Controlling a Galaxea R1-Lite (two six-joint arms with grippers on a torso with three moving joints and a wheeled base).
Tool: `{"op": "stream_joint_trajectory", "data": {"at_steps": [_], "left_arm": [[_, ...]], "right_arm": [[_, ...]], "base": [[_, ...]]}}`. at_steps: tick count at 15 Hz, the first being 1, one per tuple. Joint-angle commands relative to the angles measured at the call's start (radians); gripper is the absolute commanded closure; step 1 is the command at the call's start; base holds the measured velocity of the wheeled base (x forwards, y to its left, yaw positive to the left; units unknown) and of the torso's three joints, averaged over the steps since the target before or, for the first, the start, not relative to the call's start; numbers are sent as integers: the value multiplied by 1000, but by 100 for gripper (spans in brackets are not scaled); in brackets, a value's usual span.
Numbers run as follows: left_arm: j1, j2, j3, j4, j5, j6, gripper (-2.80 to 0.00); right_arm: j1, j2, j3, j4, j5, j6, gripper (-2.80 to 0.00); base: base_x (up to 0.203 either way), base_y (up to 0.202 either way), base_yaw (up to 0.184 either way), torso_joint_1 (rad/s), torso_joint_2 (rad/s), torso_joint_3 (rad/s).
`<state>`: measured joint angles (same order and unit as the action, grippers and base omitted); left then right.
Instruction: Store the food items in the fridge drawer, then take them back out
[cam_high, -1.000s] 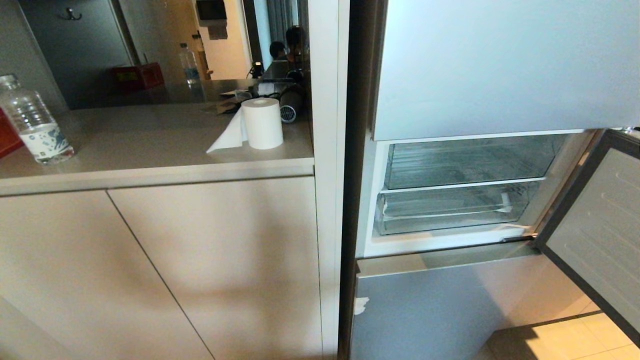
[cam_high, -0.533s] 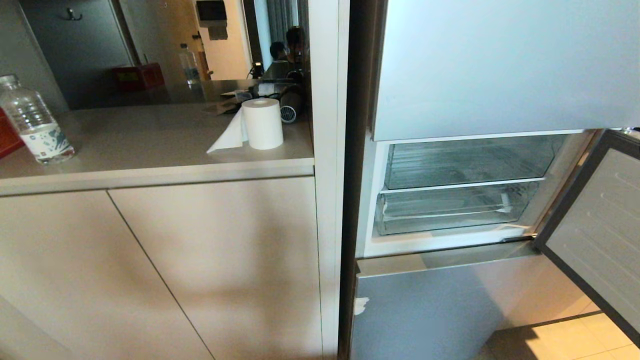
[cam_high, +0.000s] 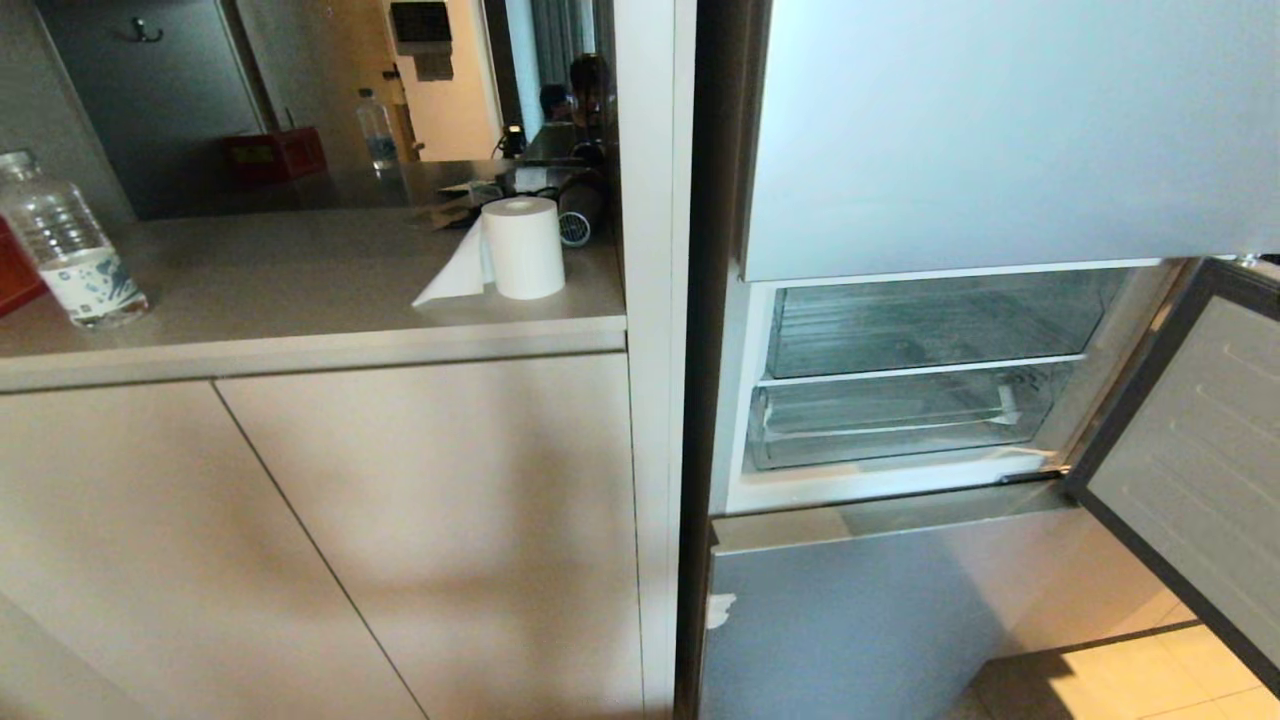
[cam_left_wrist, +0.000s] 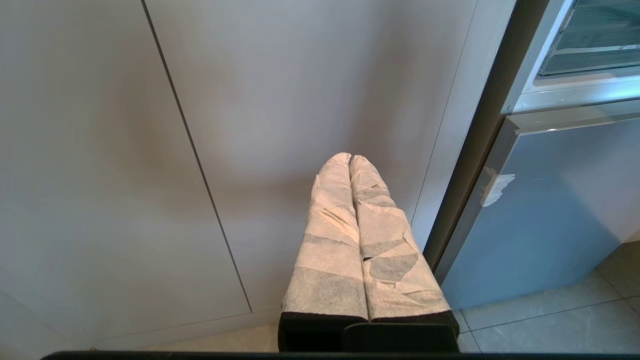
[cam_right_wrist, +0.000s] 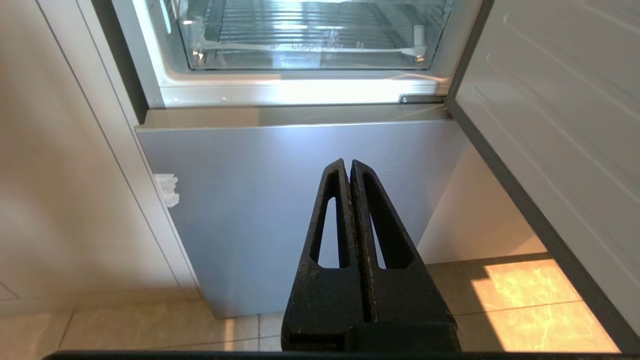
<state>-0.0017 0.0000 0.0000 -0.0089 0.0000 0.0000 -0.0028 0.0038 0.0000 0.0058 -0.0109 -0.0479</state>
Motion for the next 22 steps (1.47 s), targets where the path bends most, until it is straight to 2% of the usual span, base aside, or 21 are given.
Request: {"op": "stream_joint_trajectory", "data": {"at_steps": [1, 17, 22], "left_arm": [[0, 0, 2, 0, 0, 0, 0], [0, 0, 2, 0, 0, 0, 0], [0, -1, 2, 0, 0, 0, 0]], "right_arm": [[0, -3, 0, 2, 1, -3, 0], [0, -4, 0, 0, 0, 6, 0], [0, -3, 0, -1, -1, 25, 0]], "base": [[0, 0, 0, 0, 0, 0], [0, 8, -167, 2, 3, 3], [-1, 0, -18, 0, 1, 1]]}}
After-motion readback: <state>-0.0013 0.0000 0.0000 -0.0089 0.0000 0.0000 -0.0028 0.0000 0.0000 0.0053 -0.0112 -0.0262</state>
